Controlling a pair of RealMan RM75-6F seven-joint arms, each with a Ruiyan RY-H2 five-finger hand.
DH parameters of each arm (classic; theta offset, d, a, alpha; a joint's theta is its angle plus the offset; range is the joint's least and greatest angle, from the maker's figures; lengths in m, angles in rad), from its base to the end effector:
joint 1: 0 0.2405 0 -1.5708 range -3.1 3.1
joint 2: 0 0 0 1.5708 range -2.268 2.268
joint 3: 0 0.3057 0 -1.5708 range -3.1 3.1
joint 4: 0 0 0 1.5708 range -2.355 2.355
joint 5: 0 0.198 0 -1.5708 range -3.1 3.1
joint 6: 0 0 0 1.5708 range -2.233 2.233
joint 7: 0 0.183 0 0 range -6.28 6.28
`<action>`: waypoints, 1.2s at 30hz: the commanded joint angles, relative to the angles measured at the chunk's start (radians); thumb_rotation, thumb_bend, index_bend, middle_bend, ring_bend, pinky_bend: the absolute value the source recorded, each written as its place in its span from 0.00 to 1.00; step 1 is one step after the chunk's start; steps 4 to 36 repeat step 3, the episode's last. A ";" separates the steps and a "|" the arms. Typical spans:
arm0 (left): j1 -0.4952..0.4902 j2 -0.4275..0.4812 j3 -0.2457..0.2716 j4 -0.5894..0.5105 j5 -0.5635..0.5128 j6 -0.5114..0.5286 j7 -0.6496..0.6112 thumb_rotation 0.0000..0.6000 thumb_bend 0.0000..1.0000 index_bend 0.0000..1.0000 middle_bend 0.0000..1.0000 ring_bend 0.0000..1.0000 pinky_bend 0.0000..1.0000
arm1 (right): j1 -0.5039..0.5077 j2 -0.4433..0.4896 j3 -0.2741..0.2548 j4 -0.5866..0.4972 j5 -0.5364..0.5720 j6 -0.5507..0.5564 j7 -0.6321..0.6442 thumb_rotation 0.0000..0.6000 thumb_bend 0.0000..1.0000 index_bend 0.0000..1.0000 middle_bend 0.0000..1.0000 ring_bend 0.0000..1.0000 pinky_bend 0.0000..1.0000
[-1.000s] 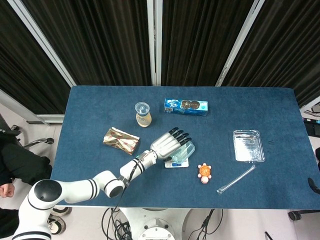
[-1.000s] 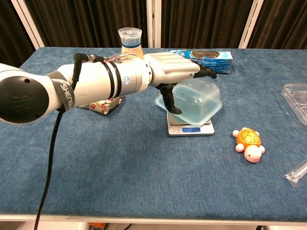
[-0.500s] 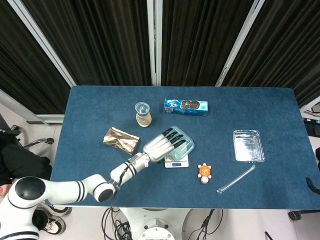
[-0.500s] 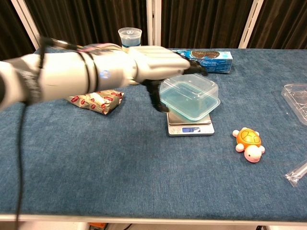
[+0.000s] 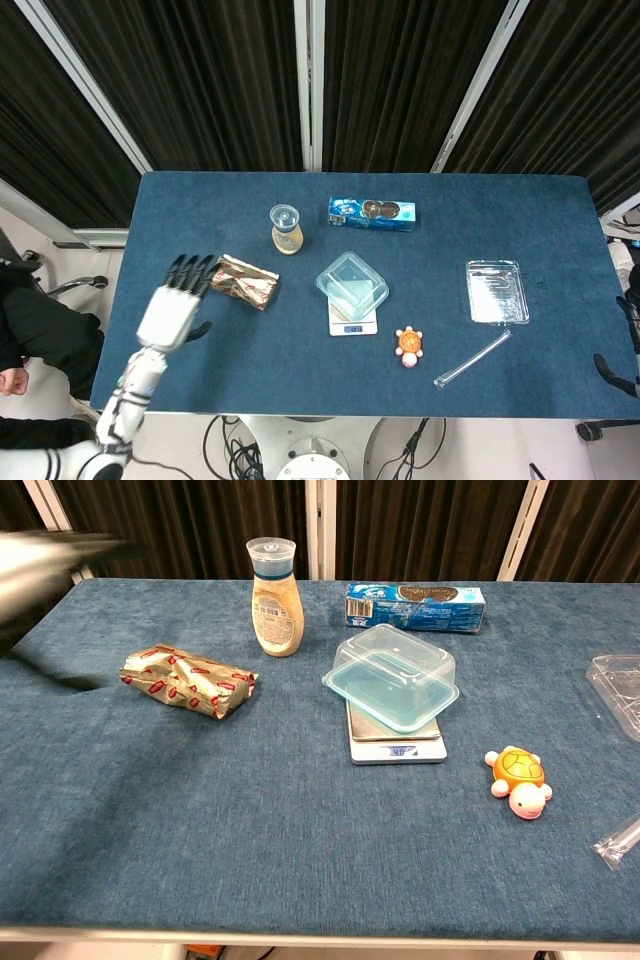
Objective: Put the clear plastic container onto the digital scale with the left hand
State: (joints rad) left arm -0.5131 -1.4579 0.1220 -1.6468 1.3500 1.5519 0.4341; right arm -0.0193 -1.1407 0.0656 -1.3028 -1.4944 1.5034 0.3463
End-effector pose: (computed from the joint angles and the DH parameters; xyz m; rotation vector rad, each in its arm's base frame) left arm -0.2332 0.3063 0.0550 -1.6630 -0.7002 -0.9904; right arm -0.4222 -0.1866 0.2270 1.2506 -0.9712 0.8993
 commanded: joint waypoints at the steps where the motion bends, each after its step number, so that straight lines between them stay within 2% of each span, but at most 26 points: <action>1: 0.251 0.081 0.162 0.116 0.144 0.204 -0.192 1.00 0.13 0.00 0.02 0.00 0.00 | 0.014 -0.005 -0.006 -0.028 -0.011 -0.014 -0.047 1.00 0.22 0.00 0.00 0.00 0.00; 3: 0.284 0.100 0.163 0.135 0.148 0.216 -0.234 1.00 0.13 0.00 0.02 0.00 0.00 | 0.020 -0.010 -0.010 -0.045 -0.017 -0.019 -0.076 1.00 0.22 0.00 0.00 0.00 0.00; 36: 0.284 0.100 0.163 0.135 0.148 0.216 -0.234 1.00 0.13 0.00 0.02 0.00 0.00 | 0.020 -0.010 -0.010 -0.045 -0.017 -0.019 -0.076 1.00 0.22 0.00 0.00 0.00 0.00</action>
